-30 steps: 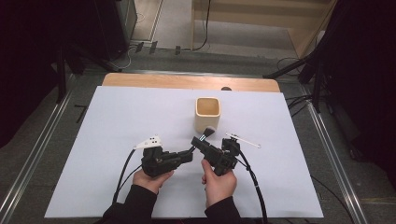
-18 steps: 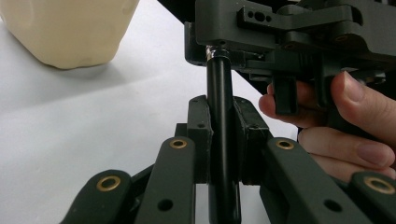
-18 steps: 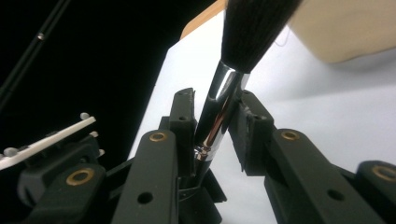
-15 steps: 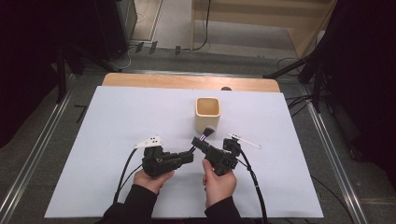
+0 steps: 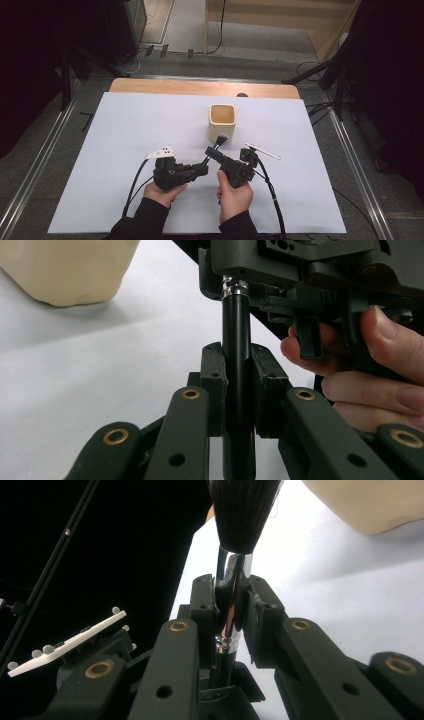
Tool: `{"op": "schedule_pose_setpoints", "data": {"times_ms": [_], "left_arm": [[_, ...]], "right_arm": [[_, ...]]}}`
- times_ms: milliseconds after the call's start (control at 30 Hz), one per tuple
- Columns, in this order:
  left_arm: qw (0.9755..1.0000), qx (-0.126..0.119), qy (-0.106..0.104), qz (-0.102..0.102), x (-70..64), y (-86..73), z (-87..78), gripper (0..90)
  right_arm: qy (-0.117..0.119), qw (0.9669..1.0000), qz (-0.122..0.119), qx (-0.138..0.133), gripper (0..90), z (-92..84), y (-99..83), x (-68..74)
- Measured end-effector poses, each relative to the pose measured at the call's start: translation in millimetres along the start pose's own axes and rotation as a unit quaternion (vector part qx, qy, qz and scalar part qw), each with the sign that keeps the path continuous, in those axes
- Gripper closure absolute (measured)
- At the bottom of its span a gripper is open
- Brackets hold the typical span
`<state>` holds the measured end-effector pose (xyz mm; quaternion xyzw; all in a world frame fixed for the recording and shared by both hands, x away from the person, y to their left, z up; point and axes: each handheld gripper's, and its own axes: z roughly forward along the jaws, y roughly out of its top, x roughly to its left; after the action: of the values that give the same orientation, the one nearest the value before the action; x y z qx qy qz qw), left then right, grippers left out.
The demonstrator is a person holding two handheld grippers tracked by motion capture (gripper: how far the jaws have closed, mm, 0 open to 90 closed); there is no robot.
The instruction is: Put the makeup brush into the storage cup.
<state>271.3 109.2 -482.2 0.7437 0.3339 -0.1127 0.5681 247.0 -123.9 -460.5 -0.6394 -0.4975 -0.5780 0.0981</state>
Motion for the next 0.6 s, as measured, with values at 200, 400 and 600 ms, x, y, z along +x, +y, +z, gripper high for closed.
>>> {"op": "schedule_pose_setpoints", "data": {"times_ms": [200, 400, 600], "left_arm": [[0.9997, 0.020, 0.004, -0.010, 0.4, 2.0, 1.8, 68.0], [0.9989, 0.043, 0.009, 0.015, -7.5, 7.0, 5.5, 50.5], [0.9984, 0.052, 0.014, 0.016, -6.0, 10.2, 2.4, 40.1]], "right_arm": [[0.008, 1.0000, 0.005, 0.000, 78.3, -0.2, 0.1, -0.1], [0.005, 1.0000, 0.001, 0.002, 78.3, -0.3, 1.4, -0.7], [0.002, 1.0000, -0.008, 0.004, 78.3, -2.3, 3.5, -2.3]]}}
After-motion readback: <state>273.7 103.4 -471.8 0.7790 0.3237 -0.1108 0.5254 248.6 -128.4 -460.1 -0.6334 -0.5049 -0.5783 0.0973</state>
